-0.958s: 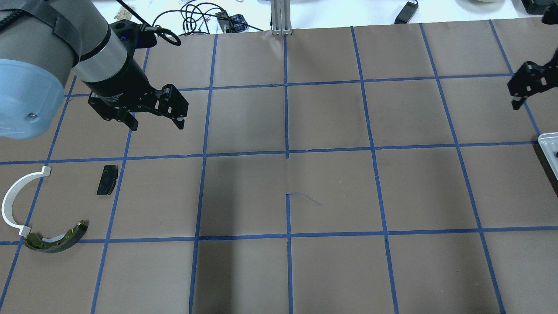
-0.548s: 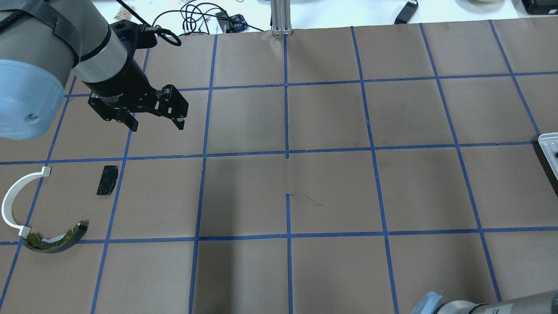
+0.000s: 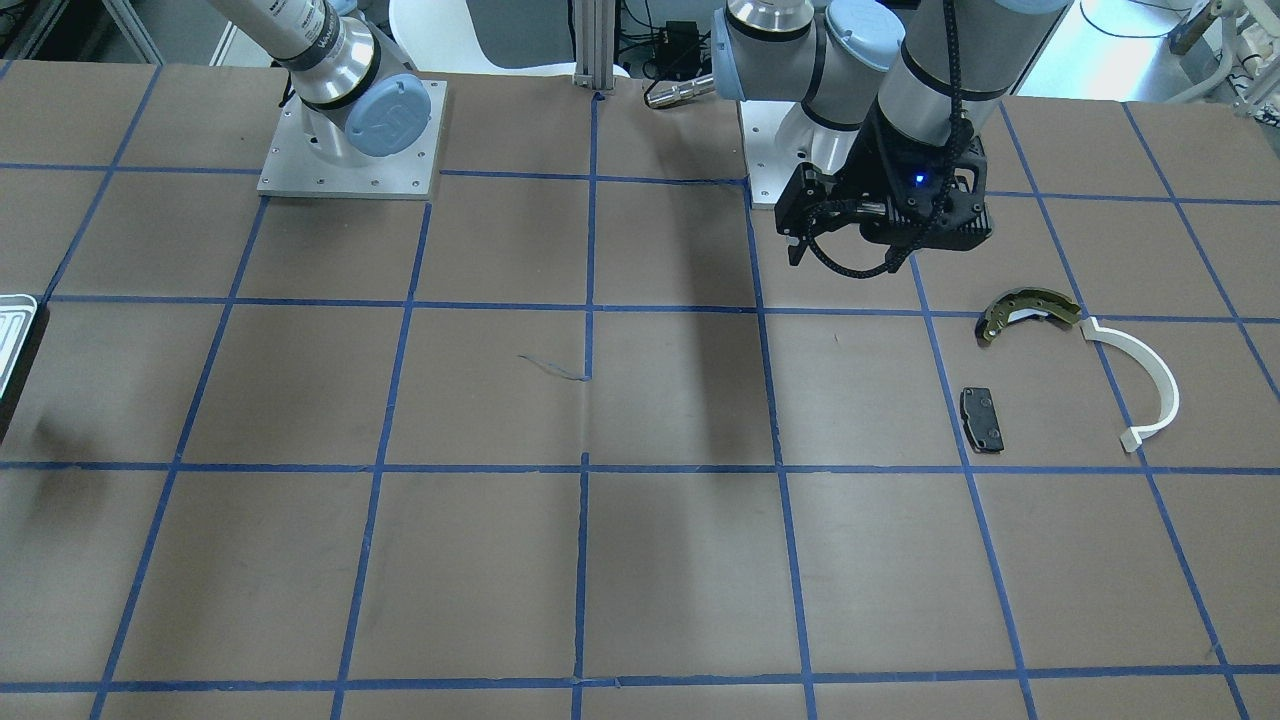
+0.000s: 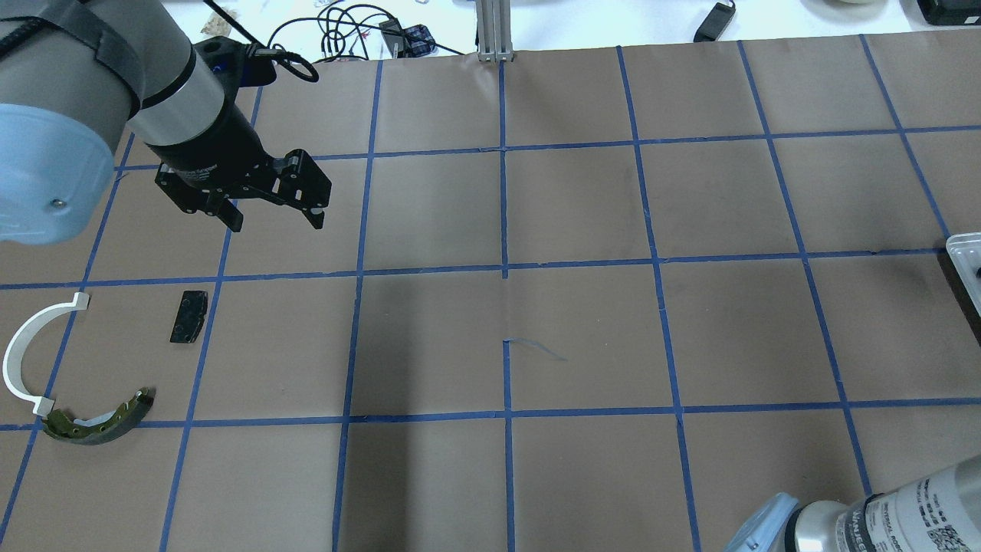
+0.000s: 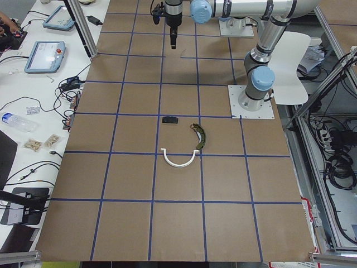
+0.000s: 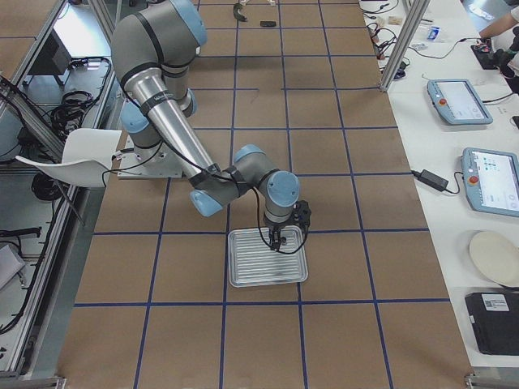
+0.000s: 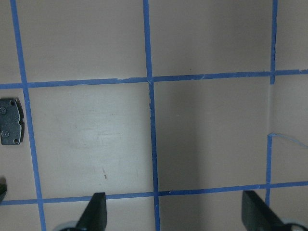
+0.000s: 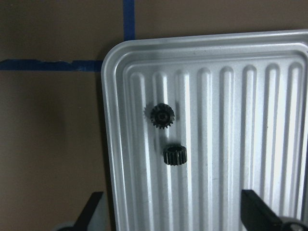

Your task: Place bearing gear from tray to pile

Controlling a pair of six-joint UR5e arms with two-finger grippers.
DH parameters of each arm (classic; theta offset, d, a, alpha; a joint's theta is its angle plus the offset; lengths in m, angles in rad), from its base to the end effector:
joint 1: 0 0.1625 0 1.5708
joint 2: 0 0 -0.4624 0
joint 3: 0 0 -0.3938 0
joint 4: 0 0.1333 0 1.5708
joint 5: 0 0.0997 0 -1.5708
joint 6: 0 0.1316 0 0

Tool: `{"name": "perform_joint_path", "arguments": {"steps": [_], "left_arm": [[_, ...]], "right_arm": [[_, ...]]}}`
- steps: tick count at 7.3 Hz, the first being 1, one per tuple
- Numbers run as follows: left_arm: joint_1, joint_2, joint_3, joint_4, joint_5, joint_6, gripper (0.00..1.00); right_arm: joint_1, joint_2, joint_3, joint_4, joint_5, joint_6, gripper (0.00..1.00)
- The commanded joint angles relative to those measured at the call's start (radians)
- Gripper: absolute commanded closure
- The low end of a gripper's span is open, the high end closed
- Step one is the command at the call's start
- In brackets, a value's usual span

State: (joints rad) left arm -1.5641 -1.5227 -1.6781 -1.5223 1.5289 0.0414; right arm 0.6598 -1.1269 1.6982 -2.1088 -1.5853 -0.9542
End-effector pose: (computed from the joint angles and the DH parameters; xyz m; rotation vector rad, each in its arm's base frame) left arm -0.1357 -0.4701 0.4685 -0.0534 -3.0990 -0.0150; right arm -0.4134 -0.4870 0.2323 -0.0678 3.1224 0.0492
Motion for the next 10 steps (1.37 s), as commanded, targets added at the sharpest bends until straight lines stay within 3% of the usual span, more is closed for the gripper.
{"name": "perform_joint_path", "arguments": {"steps": [1,3,5,6,10], "left_arm": [[0.001,0.001,-0.002,-0.004,0.002,0.0,0.0],[0.001,-0.001,-0.002,-0.001,0.0,0.0,0.0],[0.001,0.001,-0.002,-0.001,0.0,0.0,0.0],[0.001,-0.001,-0.002,-0.001,0.0,0.0,0.0],[0.001,0.002,-0.014,-0.001,-0.001,-0.008,0.0]], "right_arm": [[-0.005,0.032,0.003,-0.001,0.001,-0.037,0.0],[-0.005,0.093,0.003,-0.02,-0.004,-0.037,0.09],[-0.005,0.088,-0.003,-0.017,-0.013,-0.037,0.33],[0.003,0.09,-0.003,-0.02,-0.04,-0.035,0.5],[0.006,0.09,-0.003,-0.053,-0.039,-0.032,0.56]]}}
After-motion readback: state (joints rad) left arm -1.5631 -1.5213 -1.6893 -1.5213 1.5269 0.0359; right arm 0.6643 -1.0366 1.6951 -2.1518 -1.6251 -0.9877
